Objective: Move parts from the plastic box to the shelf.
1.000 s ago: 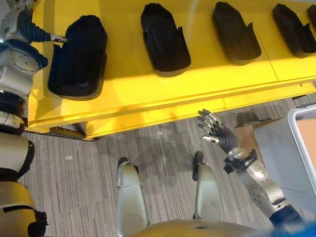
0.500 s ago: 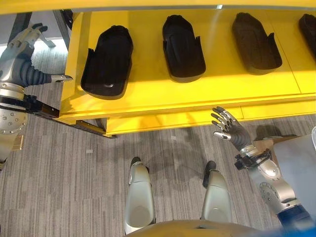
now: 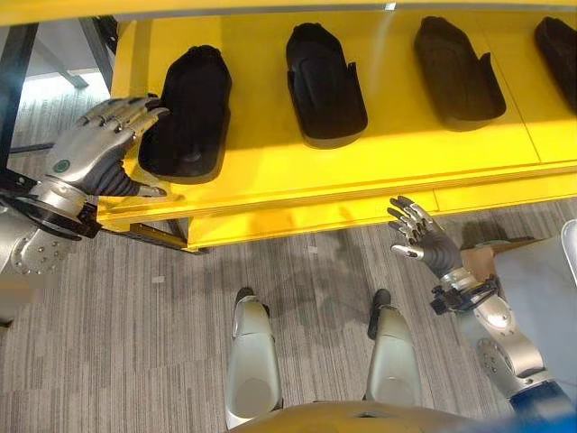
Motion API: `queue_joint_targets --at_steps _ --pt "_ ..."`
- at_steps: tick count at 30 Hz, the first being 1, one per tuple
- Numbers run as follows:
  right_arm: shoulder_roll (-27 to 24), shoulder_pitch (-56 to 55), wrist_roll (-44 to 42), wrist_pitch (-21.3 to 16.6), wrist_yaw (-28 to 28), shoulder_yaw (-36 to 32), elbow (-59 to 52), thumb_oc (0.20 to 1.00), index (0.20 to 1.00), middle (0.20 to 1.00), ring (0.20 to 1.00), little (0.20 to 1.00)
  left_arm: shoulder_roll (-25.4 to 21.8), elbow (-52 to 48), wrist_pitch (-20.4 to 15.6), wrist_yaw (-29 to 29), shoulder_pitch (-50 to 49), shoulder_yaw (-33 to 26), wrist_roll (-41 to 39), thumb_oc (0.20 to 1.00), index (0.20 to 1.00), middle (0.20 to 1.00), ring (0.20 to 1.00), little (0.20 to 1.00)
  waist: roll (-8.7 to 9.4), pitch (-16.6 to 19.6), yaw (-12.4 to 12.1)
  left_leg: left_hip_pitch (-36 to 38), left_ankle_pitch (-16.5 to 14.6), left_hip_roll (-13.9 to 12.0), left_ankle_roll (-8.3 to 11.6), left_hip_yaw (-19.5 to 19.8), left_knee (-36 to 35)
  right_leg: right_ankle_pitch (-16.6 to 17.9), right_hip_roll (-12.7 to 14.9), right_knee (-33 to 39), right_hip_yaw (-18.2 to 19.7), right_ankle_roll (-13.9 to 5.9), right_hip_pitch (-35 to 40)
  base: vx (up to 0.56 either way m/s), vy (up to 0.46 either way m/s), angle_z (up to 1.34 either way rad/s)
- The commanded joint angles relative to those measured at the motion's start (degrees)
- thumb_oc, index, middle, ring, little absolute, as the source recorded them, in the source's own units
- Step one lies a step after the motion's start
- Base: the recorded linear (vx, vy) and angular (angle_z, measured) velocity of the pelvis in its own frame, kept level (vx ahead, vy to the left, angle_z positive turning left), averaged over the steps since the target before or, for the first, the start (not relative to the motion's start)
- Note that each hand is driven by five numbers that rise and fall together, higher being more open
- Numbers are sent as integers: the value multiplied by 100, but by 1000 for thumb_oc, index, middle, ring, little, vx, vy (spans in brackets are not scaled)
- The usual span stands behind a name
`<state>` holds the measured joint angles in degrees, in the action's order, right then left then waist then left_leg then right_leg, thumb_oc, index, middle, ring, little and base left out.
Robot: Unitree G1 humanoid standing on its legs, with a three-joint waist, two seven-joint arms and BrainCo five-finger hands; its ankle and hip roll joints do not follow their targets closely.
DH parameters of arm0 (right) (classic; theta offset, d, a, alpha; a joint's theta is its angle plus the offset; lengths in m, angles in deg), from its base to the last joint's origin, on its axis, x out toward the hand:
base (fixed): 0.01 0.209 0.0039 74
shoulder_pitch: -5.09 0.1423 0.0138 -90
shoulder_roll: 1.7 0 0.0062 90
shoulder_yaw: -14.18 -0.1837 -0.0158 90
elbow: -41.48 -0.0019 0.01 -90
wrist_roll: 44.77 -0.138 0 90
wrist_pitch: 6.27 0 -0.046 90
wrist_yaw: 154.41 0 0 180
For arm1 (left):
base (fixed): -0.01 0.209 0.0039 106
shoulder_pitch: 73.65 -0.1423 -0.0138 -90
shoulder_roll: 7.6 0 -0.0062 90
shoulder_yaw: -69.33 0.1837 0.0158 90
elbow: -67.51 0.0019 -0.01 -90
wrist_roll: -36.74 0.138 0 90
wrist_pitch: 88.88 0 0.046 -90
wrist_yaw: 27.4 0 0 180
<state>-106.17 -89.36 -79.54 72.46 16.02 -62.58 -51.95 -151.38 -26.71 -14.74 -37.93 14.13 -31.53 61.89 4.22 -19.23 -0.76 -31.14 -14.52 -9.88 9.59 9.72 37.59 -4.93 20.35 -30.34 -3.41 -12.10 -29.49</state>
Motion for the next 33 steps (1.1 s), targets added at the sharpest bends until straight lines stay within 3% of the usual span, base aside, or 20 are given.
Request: queue_joint_targets --at_steps 1,16,17,19,20,21,33 --pt "-215 -36 11 -483 93 -293 -479 1000 1000 1000 1000 1000 6 81 -33 -356 15 -11 480 1000 1000 1000 1000 1000 110 31 51 9 5 295 -625 -414 54 -490 -198 -391 -101 514 141 0 0 0" --pt "-213 -24 -10 -506 228 -367 -499 1000 1000 1000 1000 1000 493 769 213 -518 540 633 845 1000 1000 1000 1000 1000 157 -1 119 -79 -180 262 -634 -438 231 -624 -259 -538 2 495 7 11 3 -1" --pt "-213 -24 -10 -509 229 -374 -501 1000 1000 1000 1000 1000 494 776 211 -524 557 646 847 1000 1000 1000 1000 1000 164 -31 115 -147 -46 278 -650 -454 228 -504 -239 -508 -21 537 -45 -81 22 -3" --pt "-211 -16 -8 -494 225 -357 -500 1000 1000 1000 1000 1000 564 950 261 -542 650 701 845 1000 1000 1000 1000 1000 165 4 128 -103 -190 267 -637 -453 256 -622 -262 -557 10 499 -27 10 17 -7" --pt "-213 -11 -4 -489 217 -358 -514 1000 1000 1000 1000 1000 590 987 283 -549 714 728 836 1000 1000 1000 1000 1000 173 -27 122 -174 -58 280 -655 -470 254 -501 -245 -530 -14 540 -82 101 17 -5" --pt "-223 1 0 -473 213 -342 -518 1000 1000 1000 1000 1000 614 1090 324 -551 772 746 825 1000 1000 1000 1000 1000 164 -1 132 -118 -214 256 -639 -456 283 -637 -278 -580 27 499 -42 0 0 0" --pt "-223 35 -22 -395 189 -303 -498 1000 1000 1000 1000 1000 743 1453 445 -595 1245 897 668 1000 1000 1000 1000 1000 202 9 163 -227 -251 248 -654 -482 393 -638 -301 -626 58 511 -145 8 2 -1"
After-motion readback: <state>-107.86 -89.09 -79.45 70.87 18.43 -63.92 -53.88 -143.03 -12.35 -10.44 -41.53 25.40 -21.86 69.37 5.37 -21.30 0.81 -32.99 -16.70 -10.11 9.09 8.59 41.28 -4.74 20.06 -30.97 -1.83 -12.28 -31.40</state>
